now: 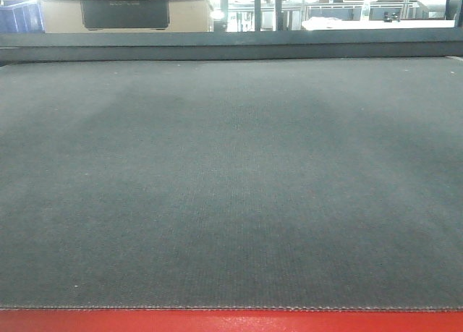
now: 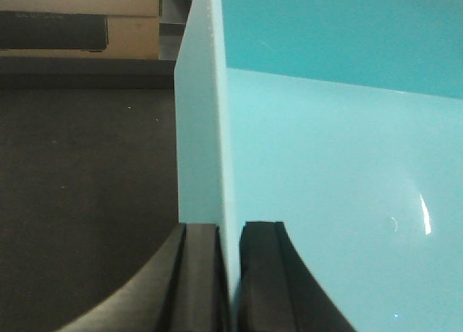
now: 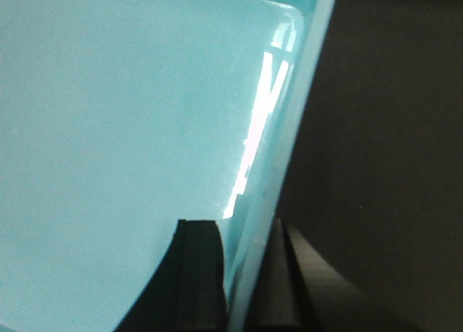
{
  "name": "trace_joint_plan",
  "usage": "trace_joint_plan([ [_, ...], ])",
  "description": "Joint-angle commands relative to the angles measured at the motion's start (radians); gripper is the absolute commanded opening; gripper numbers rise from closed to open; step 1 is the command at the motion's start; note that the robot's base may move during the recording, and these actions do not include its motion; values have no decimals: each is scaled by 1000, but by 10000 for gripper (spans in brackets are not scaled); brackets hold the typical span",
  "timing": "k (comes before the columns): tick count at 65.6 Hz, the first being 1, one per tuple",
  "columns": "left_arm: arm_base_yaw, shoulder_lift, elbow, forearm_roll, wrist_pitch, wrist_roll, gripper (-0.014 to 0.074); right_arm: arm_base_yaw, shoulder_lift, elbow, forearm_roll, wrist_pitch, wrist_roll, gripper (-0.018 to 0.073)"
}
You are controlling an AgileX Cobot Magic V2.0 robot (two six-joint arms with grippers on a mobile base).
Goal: Fetch blue bin and place on conveyor start
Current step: 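Drive up to the red-framed conveyor table holding the teal bin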
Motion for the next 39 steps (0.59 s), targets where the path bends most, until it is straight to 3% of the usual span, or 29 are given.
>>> trace_joint_plan([
  [1, 7, -12, -11, 30, -62, 3, -111, -11, -14, -9, -53, -16, -28, -151],
  [39, 7, -12, -11, 30, -62, 3, -111, -11, -14, -9, -53, -16, -28, -151],
])
